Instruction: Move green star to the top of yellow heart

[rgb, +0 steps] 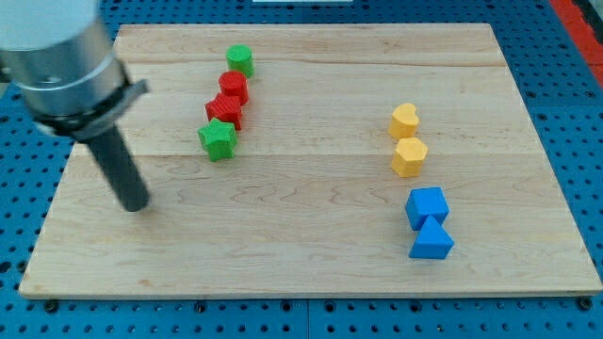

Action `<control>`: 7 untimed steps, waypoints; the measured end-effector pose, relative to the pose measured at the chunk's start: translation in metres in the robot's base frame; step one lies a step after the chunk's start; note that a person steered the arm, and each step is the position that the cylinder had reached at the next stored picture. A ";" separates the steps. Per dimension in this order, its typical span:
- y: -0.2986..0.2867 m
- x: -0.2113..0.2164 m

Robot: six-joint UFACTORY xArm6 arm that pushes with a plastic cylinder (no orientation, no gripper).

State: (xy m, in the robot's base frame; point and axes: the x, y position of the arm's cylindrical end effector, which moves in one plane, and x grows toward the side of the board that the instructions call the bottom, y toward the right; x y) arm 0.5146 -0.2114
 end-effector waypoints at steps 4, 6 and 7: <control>-0.003 -0.071; 0.127 -0.076; 0.146 -0.080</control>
State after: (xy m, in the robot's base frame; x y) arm 0.4347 -0.0656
